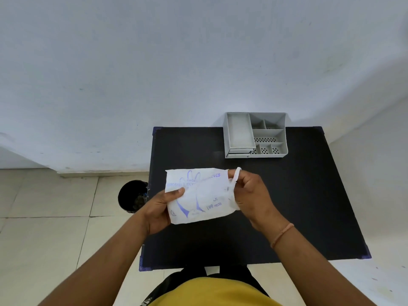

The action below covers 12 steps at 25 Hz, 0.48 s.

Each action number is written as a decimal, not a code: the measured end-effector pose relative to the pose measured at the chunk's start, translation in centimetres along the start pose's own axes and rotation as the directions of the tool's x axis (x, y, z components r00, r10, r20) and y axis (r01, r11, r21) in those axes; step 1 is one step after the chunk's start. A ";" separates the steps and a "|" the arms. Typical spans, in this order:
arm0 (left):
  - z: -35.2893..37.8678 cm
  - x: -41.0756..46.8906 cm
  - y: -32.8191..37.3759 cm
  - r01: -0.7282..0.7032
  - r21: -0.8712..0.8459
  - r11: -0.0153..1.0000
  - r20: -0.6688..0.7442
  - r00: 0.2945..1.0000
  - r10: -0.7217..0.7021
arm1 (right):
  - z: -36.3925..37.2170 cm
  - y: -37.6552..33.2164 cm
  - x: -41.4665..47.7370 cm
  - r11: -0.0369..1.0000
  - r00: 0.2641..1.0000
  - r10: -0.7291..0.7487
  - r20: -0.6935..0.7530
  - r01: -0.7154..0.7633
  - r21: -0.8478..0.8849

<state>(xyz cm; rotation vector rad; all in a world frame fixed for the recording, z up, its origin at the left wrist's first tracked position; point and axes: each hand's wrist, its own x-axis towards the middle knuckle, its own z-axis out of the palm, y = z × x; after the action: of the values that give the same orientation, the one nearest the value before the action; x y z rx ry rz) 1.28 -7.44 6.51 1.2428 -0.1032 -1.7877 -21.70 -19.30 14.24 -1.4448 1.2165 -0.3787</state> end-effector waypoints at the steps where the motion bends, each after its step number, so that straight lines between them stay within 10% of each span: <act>1: 0.0 -0.1 -0.2 -0.008 0.007 1.000 0.013 1.000 0.008 | -0.3 0.6 0.1 0.999 0.998 0.046 0.044 -0.046 -0.002; 6: -0.5 0.0 -0.1 0.080 0.167 0.983 0.034 0.996 -0.087 | -0.9 1.7 -1.3 0.983 0.898 0.134 0.419 -0.175 0.060; 12: -0.8 -0.1 0.2 0.141 0.218 0.966 0.075 0.984 -0.160 | -0.4 3.9 -0.7 0.974 0.850 0.173 0.497 -0.221 0.040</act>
<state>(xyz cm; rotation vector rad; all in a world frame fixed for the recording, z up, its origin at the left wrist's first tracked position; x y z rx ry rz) 2.02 -7.21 6.31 1.3470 -0.2642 -2.0079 -24.09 -18.23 11.26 -1.2175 0.9012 0.0775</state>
